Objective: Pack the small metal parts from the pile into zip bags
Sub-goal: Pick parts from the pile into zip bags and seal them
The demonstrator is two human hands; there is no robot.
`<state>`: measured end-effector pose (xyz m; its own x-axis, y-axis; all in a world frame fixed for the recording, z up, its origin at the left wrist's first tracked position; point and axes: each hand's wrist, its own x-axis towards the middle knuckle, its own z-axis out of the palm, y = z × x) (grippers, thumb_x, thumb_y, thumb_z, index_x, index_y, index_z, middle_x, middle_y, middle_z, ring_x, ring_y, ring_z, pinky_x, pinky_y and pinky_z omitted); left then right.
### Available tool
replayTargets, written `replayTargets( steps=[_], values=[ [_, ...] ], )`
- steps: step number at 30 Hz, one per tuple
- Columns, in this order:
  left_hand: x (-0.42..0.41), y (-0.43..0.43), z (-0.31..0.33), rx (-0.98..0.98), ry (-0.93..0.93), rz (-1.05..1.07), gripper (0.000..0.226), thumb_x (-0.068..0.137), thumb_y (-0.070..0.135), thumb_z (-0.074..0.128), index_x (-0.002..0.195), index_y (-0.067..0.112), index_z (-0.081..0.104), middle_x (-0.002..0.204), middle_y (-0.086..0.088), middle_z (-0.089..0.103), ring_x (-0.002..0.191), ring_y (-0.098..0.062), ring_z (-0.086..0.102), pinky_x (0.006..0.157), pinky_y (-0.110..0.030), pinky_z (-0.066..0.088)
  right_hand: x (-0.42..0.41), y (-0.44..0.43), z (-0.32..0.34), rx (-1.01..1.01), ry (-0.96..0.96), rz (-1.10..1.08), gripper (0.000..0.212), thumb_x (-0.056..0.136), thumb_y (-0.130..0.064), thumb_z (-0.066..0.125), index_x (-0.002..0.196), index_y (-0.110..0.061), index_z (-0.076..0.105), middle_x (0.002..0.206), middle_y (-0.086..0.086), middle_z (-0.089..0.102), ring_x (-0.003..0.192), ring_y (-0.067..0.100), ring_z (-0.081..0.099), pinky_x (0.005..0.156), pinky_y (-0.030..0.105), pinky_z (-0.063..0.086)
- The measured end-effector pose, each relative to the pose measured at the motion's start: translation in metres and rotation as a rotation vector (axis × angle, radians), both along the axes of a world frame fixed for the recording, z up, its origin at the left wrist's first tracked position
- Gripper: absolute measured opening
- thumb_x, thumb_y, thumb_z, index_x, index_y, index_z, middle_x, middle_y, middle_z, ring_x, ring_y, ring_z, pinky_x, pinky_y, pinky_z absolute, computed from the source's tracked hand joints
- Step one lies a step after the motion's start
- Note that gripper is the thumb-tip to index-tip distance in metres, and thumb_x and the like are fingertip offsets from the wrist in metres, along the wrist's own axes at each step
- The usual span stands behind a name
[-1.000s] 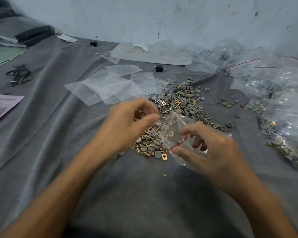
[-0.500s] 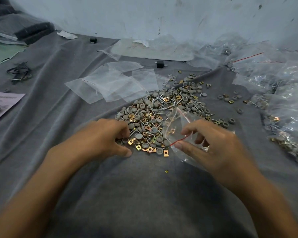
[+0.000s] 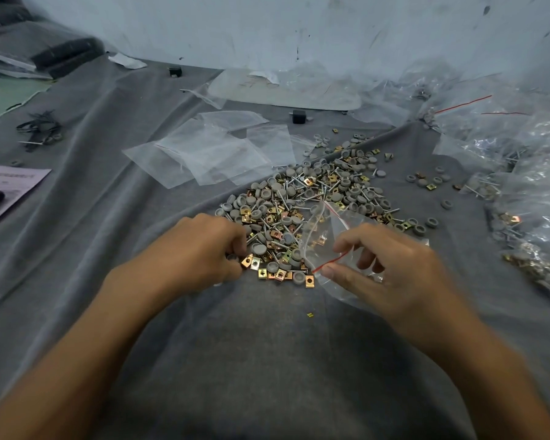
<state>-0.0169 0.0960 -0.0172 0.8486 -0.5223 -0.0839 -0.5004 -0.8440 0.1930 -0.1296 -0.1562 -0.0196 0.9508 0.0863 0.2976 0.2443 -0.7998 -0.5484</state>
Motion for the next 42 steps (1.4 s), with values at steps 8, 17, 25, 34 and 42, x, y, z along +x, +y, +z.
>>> replayTargets(
  steps=[8,17,25,34,42],
  values=[
    [0.002,0.009,0.0,0.052,0.041,0.017,0.02,0.079,0.033,0.069,0.094,0.037,0.057,0.098,0.017,0.057,0.091,-0.006,0.055,0.066,-0.026,0.04,-0.001,0.0,0.0,0.018,-0.015,0.001,0.037,0.082,-0.065,0.055,0.104,-0.037,0.064,0.095,-0.022,0.059,0.087,0.002,0.056,0.071,0.027,0.048],
    [0.006,0.008,0.001,0.054,0.065,0.075,0.018,0.077,0.034,0.073,0.086,0.036,0.057,0.084,0.017,0.06,0.077,0.003,0.051,0.056,-0.021,0.033,0.0,-0.001,-0.003,-0.019,-0.001,0.007,0.035,0.084,-0.062,0.057,0.106,-0.036,0.065,0.097,-0.02,0.06,0.087,0.0,0.055,0.068,0.023,0.044],
    [0.007,0.007,0.0,0.058,0.021,0.083,0.019,0.074,0.037,0.076,0.085,0.035,0.061,0.088,0.014,0.063,0.083,-0.006,0.057,0.066,-0.027,0.046,0.001,0.0,-0.005,-0.008,-0.016,0.006,0.034,0.084,-0.061,0.06,0.105,-0.035,0.067,0.095,-0.018,0.06,0.086,0.001,0.055,0.071,0.032,0.05],
    [0.006,0.006,0.002,0.054,0.02,0.089,0.019,0.074,0.037,0.077,0.084,0.034,0.061,0.087,0.015,0.061,0.081,-0.004,0.054,0.063,-0.026,0.044,0.002,0.0,-0.006,-0.022,-0.008,0.017,0.035,0.085,-0.059,0.06,0.11,-0.036,0.066,0.098,-0.016,0.061,0.088,-0.001,0.054,0.073,0.032,0.051],
    [-0.002,-0.004,0.012,-0.331,0.139,0.081,0.013,0.069,0.037,0.076,0.079,0.038,0.067,0.08,0.022,0.067,0.073,0.004,0.062,0.067,-0.021,0.048,0.002,0.001,-0.007,-0.027,0.006,0.033,0.04,0.082,-0.066,0.055,0.112,-0.039,0.064,0.098,-0.021,0.058,0.09,-0.005,0.052,0.073,0.027,0.047]
  ],
)
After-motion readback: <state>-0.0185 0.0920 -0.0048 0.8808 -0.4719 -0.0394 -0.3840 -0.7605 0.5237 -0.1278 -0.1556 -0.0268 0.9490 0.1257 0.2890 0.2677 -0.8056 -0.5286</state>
